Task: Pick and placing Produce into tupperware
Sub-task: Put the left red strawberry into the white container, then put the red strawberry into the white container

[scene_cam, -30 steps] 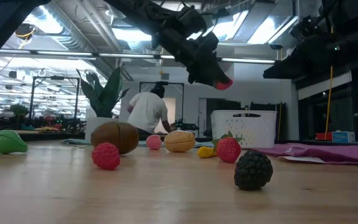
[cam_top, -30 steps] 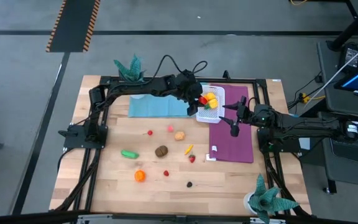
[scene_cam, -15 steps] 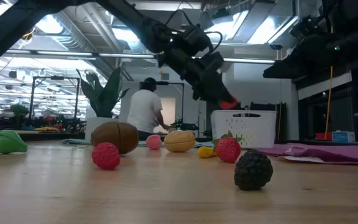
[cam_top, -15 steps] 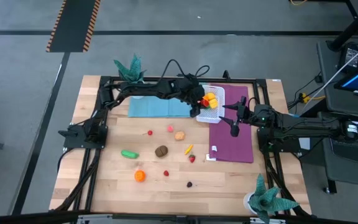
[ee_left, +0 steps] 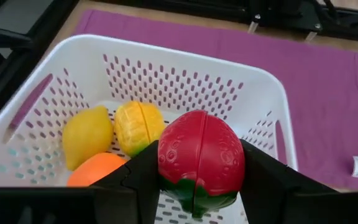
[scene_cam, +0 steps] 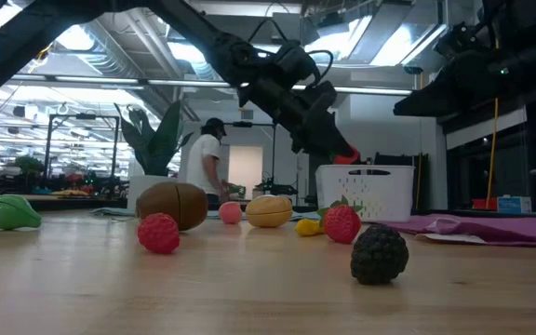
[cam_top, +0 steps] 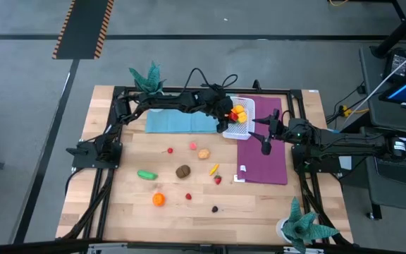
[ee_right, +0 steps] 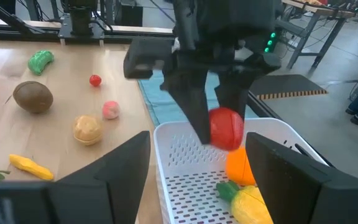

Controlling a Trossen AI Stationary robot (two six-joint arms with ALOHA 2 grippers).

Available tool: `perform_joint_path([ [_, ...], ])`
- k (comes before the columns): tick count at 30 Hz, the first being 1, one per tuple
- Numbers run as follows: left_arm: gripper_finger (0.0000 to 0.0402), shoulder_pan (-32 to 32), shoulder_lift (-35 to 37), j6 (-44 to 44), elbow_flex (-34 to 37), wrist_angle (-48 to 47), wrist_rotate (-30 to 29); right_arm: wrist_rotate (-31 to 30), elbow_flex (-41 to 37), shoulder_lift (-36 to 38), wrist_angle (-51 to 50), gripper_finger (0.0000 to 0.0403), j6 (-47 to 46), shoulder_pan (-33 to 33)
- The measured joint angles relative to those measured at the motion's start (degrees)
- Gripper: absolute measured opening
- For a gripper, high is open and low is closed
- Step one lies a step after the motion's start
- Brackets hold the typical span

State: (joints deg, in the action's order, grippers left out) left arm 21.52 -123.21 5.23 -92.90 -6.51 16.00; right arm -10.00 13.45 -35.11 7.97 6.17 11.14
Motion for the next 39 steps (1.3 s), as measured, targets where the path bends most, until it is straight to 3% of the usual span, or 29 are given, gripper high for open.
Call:
perform_joint_path([
  [16, 0.0168, 0.11, -1.14, 0.94, 0.04, -0.12, -0.17, 0.00, 0.00, 0.00, -0.04, 0.0265, 0.02, 0.00],
  [27, 0.0215, 0.11, -1.14, 1.63, 0.04, -0.34, -0.15, 0.00, 0.00, 0.00, -0.19, 0.0265, -0.04, 0.00],
  [39, 0.0223, 0.11, -0.92, 1.53, 0.04, -0.03, -3.71, 0.00, 0.00, -0.02, -0.39, 0.0265, -0.09, 0.00],
])
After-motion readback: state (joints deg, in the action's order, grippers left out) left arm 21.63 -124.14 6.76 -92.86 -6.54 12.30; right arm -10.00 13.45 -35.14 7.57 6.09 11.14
